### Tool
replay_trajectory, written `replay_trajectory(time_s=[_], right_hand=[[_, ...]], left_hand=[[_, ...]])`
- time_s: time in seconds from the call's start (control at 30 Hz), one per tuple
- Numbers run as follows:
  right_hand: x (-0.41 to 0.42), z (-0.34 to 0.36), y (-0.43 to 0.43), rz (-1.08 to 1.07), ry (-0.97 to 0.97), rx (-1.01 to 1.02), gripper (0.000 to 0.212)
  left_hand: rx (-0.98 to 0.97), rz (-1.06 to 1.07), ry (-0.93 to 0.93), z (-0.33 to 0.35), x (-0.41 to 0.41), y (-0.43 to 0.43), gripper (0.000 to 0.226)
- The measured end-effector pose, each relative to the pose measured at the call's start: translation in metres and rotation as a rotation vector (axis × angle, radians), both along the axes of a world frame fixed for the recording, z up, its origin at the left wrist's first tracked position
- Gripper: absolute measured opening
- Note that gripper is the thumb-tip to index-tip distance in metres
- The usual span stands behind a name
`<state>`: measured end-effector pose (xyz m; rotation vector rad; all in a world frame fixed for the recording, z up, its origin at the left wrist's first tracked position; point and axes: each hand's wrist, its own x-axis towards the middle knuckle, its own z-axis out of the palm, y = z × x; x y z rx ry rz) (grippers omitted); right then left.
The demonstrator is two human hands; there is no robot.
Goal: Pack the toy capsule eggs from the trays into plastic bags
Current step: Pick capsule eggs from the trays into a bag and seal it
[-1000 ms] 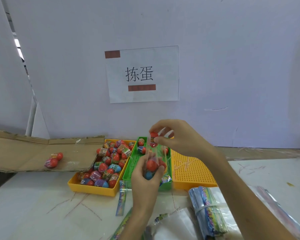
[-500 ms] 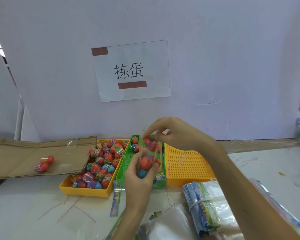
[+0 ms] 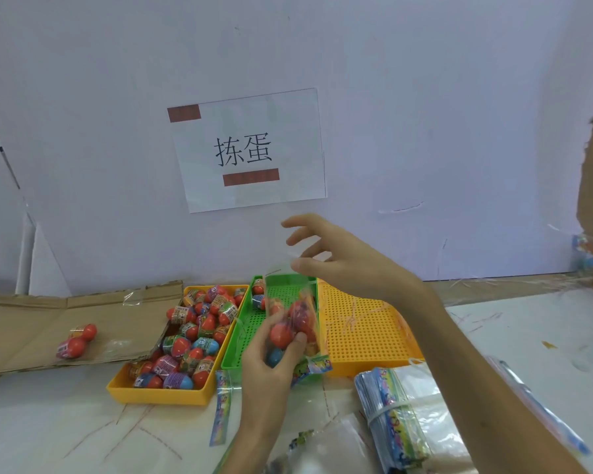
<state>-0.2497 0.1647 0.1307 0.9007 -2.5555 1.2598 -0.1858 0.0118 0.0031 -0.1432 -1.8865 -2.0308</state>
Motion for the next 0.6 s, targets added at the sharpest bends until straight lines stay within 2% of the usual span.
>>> replay_trajectory(time_s=[0.1,0.23,0.3,0.4,0.6], right_hand=[[0.000,-0.001,-0.001,0.041,-0.092,0.041,0.073],[-0.001,-0.006,0.001,0.115,-0.229,0.103,0.088],[-0.002,-0.011,0.002,0.183,-0.318,0.134,0.075],[-0.003,-0.016,0.001,0.242,-0.349,0.181,0.048],[-0.007,-0.023,-0.006,0.189,-0.275,0.072,0.027]], left_hand=[[0.025,-0.011,0.012,0.001,-0.002,0.000,0.038],[0.092,-0.010,0.016,0.003,-0.002,-0.003,0.036],[0.102,-0.016,0.023,0.004,-0.001,-0.004,0.033],[0.111,-0.009,0.038,0.007,0.001,-0.004,0.031],[0.129,-0.015,0.056,0.013,0.006,0.000,0.032]])
